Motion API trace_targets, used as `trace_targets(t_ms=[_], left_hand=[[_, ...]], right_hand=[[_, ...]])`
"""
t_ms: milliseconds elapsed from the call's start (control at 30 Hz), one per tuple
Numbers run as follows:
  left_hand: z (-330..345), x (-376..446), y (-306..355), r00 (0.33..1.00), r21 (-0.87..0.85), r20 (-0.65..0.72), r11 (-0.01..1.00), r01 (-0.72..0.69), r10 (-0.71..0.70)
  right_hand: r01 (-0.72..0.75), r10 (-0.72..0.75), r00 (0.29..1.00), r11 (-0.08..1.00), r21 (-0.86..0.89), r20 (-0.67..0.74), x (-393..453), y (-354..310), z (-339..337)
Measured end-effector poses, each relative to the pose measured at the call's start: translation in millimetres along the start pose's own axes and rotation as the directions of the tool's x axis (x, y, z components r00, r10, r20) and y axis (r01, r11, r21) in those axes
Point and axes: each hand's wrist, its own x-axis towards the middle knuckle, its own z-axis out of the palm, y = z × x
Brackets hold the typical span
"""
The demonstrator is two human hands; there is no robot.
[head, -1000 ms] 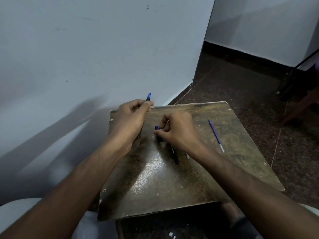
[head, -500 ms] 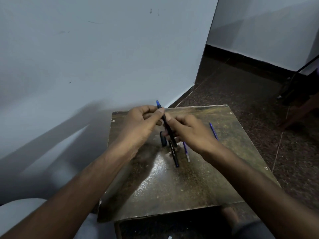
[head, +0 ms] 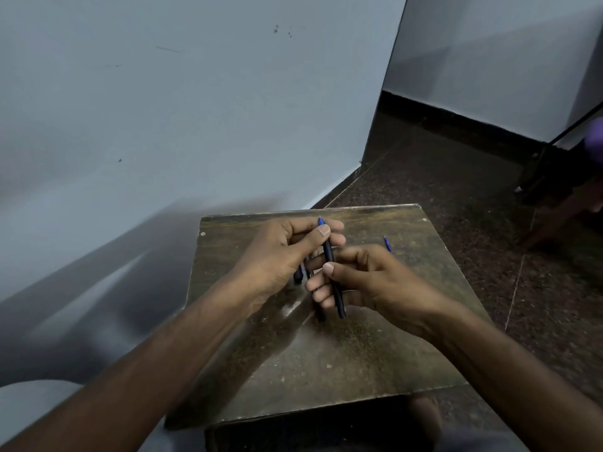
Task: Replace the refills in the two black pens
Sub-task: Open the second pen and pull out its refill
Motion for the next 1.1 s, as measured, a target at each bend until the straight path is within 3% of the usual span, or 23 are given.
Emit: trace_targets(t_ms=[200,367,500,567,700,900,1033,1100], left_hand=[[0,3,-9,0.991,0.12,-0.132,0.992,0.023,-0.007],[5,1,-7,0.963,0.208,-0.266,0.978,0.014,0.043],[6,1,-2,0.901,0.261,-0.425,0.965,0.025,0.092],[7,0,-2,0.922,0.308,-0.376,0.951,0.031,0.091],[4,-4,-1,0.987,0.172,-0.158,0.985,0.024,0.004],[-9,0,-1,0.956,0.226,-0.293,0.973,0.052,0.017],[-7,2,1,0.988,0.201,-0.143,0.975,0.092,-0.064],[-5,3,0,0.991,0.194,-0.131,0.98,0.034,-0.009]], right_hand=[[-0.016,0.005,0.989,0.997,-0.069,-0.15,4,10,4],[0.032,-0.171,0.932,0.917,-0.397,-0.319,8,14,10],[0.095,-0.218,0.918,0.932,-0.349,-0.332,10,12,19],[0.099,-0.229,0.91,0.93,-0.353,-0.346,12,10,18],[0.081,-0.222,0.91,0.924,-0.373,-0.351,14,5,12],[0.093,-0.261,0.92,0.87,-0.483,-0.293,14,10,18],[0.099,-0.273,0.909,0.875,-0.474,-0.315,12,9,16],[0.082,-0.263,0.909,0.874,-0.479,-0.324,13,8,15]])
